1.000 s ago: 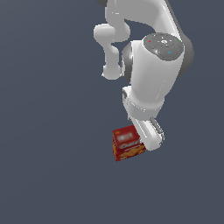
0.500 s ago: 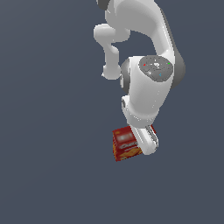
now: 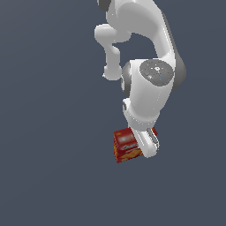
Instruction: Pick up the object and move it to a goal position.
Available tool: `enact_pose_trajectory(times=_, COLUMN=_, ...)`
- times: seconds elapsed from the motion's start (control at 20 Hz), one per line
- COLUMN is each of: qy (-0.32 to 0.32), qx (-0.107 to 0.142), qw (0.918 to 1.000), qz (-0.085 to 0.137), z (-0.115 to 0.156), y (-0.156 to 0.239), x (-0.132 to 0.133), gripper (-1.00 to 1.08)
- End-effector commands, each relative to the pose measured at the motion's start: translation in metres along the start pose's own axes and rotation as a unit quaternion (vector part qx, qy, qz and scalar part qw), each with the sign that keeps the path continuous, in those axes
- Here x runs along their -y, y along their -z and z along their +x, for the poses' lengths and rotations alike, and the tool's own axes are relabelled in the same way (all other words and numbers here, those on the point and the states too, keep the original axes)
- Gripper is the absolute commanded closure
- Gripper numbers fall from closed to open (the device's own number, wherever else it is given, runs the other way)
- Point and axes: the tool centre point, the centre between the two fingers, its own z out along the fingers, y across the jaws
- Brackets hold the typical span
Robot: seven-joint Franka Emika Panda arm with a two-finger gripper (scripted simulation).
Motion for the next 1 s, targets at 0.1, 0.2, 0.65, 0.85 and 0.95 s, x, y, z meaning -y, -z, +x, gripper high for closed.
enact_pose_trajectory(times=0.1, qy=0.0, qx=0.0, qw=1.0, qz=0.0, z=0.0, y=0.0, x=0.0, gripper=1.08)
enact_pose_trajectory(times=0.2, qy=0.0, qx=0.0, qw=1.0, qz=0.0, z=0.0, y=0.0, x=0.0, gripper=1.08)
enact_pose_trajectory(times=0.65, qy=0.0, qx=0.0, qw=1.0, qz=0.0, z=0.027, y=0.008, x=-0.014, gripper=1.08)
enact_pose_trajectory(times=0.85, qy=0.0, qx=0.0, qw=1.0, qz=0.0, z=0.06, y=0.018, x=-0.031, gripper=1.08)
enact_pose_trajectory(times=0.95, qy=0.0, qx=0.0, qw=1.0, qz=0.0, z=0.081, y=0.025, x=-0.041, gripper=1.08)
